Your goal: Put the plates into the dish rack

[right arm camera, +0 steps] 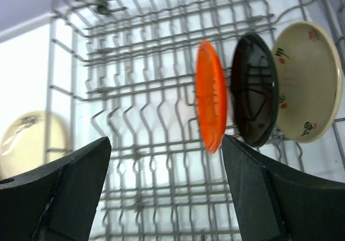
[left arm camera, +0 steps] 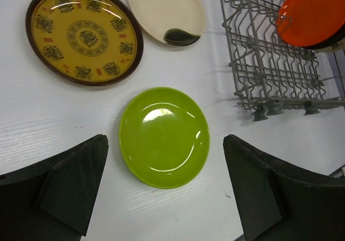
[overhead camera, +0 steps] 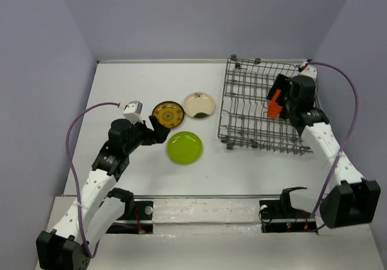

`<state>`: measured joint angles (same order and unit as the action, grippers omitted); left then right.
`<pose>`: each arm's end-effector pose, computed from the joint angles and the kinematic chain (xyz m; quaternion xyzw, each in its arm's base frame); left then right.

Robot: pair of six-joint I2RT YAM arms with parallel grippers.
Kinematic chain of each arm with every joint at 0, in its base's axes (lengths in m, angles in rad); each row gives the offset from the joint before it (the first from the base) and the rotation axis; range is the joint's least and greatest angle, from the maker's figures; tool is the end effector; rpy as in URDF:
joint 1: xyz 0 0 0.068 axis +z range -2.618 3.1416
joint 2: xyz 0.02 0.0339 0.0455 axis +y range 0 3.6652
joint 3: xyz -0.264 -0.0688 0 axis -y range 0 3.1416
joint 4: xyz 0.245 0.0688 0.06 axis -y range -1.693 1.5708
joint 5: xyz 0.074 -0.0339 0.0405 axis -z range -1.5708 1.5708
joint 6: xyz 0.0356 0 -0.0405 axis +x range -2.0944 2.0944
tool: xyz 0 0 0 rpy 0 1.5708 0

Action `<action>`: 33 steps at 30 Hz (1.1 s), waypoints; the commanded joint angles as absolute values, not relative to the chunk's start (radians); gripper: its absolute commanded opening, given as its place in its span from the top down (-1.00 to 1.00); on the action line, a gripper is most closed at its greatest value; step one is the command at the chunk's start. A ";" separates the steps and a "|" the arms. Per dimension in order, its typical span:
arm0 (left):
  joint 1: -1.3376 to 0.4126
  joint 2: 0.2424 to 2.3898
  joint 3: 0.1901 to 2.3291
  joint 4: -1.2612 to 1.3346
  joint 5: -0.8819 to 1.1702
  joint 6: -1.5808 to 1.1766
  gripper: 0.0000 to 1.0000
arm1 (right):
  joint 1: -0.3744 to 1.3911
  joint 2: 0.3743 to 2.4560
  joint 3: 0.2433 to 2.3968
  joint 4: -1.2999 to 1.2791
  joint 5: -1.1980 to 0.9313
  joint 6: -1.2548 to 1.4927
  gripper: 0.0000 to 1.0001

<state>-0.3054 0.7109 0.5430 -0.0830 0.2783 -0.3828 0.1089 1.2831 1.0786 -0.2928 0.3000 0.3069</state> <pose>0.1653 -0.0624 0.2771 0.0547 0.7851 -0.3080 0.5346 0.2915 0.0213 0.3241 0.1600 0.8380 -0.0213 0.5212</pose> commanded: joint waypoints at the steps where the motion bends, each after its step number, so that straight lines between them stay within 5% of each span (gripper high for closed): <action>1: -0.298 0.721 0.565 -0.037 0.138 -0.500 -0.98 | 0.107 1.082 0.964 -0.149 0.099 0.387 -0.78; 11: -0.262 0.873 0.360 0.297 -0.122 -0.856 -0.80 | 0.107 0.809 0.621 0.123 -0.184 0.560 -0.67; 24: -0.175 1.368 0.506 0.451 -0.222 -0.911 -0.65 | 0.117 0.782 0.500 0.268 -0.290 0.618 -0.61; 33: -0.172 1.595 0.615 0.514 -0.175 -0.904 -0.32 | 0.135 0.807 0.489 0.288 -0.314 0.624 -0.59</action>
<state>-0.1745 1.5482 0.5678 0.4637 -0.1654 -0.9115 0.1184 0.8028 0.5049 0.2142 -0.2909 0.6178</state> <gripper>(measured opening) 0.695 0.796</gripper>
